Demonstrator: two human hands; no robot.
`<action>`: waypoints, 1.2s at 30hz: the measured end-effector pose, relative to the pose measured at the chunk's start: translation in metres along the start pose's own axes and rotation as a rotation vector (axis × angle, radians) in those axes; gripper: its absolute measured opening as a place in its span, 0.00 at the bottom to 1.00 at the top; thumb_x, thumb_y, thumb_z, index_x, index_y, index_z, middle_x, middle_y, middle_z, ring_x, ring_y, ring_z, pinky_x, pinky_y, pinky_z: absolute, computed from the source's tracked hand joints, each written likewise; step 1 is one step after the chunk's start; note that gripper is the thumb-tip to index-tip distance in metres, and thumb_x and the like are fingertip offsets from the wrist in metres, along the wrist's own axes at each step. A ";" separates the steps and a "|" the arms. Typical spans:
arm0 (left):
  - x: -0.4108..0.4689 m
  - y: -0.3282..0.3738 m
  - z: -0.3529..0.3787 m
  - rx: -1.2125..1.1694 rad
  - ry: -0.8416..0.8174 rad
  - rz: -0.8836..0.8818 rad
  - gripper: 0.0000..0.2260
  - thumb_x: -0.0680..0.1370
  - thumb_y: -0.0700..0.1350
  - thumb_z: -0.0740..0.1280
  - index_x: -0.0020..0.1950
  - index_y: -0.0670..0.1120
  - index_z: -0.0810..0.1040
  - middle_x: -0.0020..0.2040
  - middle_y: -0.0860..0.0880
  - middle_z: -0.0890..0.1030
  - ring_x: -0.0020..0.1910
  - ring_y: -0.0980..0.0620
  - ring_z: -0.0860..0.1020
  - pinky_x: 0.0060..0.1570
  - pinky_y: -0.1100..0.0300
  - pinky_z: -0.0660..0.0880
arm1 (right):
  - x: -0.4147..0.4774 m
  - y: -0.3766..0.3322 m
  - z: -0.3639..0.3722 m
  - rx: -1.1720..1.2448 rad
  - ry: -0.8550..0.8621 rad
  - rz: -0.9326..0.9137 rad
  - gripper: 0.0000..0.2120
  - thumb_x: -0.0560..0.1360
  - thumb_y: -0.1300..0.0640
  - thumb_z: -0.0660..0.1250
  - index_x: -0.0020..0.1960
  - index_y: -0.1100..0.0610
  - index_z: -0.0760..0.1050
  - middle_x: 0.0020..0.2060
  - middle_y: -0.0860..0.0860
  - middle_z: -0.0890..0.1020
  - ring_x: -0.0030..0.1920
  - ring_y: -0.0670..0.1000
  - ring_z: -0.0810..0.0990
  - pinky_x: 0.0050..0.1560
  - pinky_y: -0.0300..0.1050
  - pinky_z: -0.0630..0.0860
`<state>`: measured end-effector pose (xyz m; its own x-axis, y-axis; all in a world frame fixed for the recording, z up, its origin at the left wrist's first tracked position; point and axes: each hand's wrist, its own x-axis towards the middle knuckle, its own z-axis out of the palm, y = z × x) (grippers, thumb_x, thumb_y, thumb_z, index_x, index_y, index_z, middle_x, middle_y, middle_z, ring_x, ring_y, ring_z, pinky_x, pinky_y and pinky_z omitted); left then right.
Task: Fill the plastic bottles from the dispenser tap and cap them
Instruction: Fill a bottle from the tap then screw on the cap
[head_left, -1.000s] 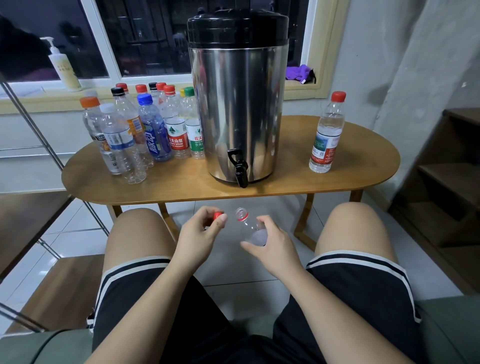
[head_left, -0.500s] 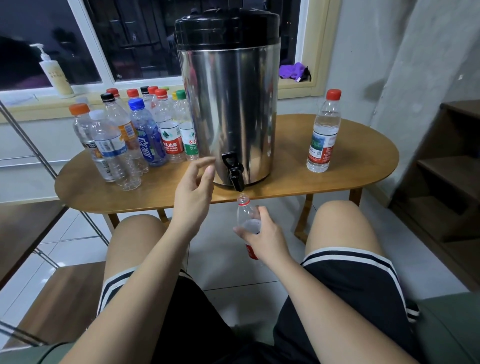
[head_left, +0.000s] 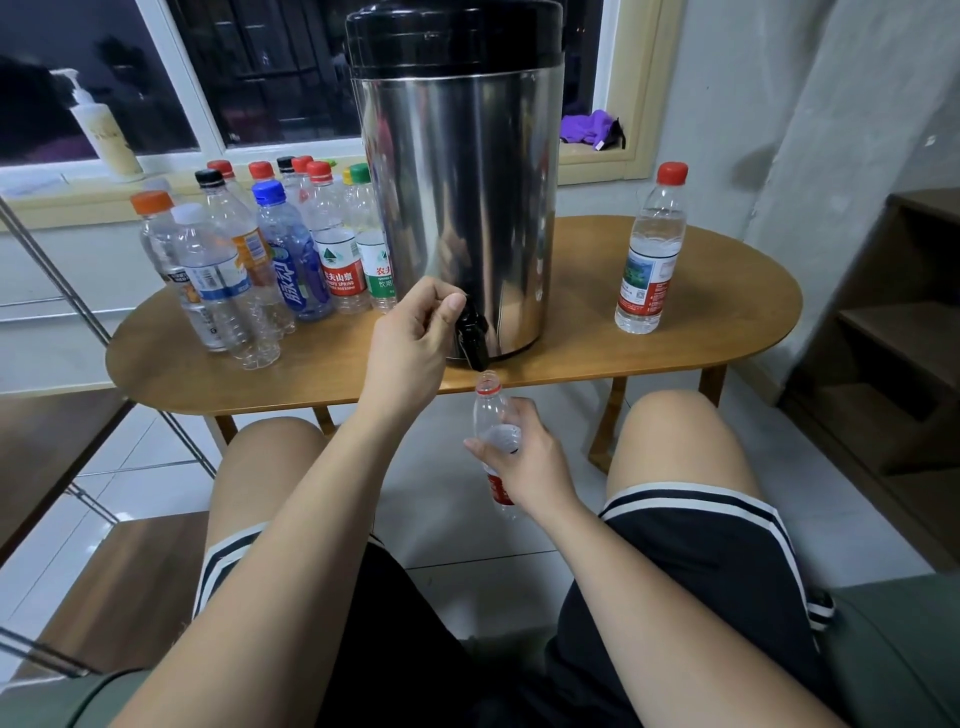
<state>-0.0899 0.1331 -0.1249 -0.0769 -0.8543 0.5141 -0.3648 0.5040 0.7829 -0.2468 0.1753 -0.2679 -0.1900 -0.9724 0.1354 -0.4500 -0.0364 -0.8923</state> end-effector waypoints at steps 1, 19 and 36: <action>-0.001 0.000 0.000 -0.004 -0.001 0.002 0.09 0.88 0.52 0.66 0.49 0.52 0.78 0.35 0.55 0.77 0.36 0.55 0.74 0.39 0.55 0.73 | 0.000 0.000 0.001 -0.001 0.000 -0.002 0.30 0.76 0.38 0.78 0.71 0.46 0.69 0.62 0.41 0.78 0.60 0.48 0.77 0.53 0.44 0.72; -0.029 -0.002 -0.001 -0.048 -0.009 0.036 0.06 0.88 0.49 0.66 0.56 0.50 0.80 0.36 0.53 0.77 0.35 0.57 0.74 0.37 0.64 0.71 | -0.003 0.002 0.004 -0.023 -0.013 0.008 0.33 0.75 0.35 0.77 0.73 0.47 0.69 0.67 0.43 0.80 0.59 0.45 0.75 0.46 0.31 0.68; -0.031 0.003 -0.003 -0.037 -0.021 0.001 0.06 0.88 0.51 0.65 0.56 0.52 0.79 0.37 0.51 0.79 0.37 0.58 0.75 0.38 0.65 0.73 | -0.003 0.005 0.008 0.022 -0.059 0.088 0.34 0.75 0.34 0.77 0.73 0.46 0.68 0.70 0.45 0.79 0.67 0.52 0.78 0.57 0.45 0.73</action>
<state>-0.0864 0.1611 -0.1371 -0.0969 -0.8562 0.5076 -0.3300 0.5087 0.7951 -0.2419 0.1760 -0.2759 -0.1757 -0.9839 0.0311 -0.4144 0.0453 -0.9090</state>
